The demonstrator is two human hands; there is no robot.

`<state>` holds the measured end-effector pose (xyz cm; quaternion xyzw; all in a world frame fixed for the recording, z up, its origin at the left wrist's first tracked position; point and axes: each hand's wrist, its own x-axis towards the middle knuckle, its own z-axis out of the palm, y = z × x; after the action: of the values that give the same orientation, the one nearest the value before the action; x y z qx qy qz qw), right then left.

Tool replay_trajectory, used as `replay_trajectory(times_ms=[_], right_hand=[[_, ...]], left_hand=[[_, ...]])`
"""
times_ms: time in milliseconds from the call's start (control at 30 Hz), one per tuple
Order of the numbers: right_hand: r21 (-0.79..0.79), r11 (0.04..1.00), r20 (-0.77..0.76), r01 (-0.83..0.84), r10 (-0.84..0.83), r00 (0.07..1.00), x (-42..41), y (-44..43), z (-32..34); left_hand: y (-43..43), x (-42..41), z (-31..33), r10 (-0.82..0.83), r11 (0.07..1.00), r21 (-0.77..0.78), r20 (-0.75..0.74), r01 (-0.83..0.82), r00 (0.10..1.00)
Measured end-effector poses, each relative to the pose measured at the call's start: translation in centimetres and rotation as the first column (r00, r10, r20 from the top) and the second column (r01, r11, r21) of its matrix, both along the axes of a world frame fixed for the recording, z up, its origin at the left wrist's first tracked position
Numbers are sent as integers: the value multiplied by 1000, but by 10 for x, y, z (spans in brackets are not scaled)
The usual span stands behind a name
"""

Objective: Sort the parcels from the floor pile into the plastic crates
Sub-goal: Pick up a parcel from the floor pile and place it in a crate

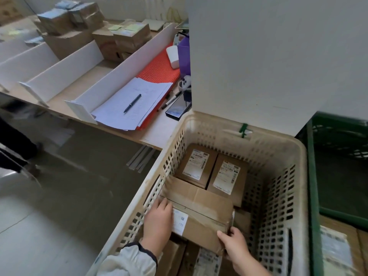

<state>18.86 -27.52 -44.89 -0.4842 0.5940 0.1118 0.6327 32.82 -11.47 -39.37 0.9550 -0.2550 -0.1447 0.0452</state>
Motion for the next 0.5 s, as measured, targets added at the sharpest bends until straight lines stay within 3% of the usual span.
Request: replay_trajectory(times_ms=[267,500], right_hand=[[-89,995,3,-50,50,999,-3,2,-6],[22,999,86,26,-28,996,-7,-4,37]], left_hand=[[11,7,-12,47,995,-82,-130,-58,990],[7,7,6,-15,999,-30,-189,10,982]])
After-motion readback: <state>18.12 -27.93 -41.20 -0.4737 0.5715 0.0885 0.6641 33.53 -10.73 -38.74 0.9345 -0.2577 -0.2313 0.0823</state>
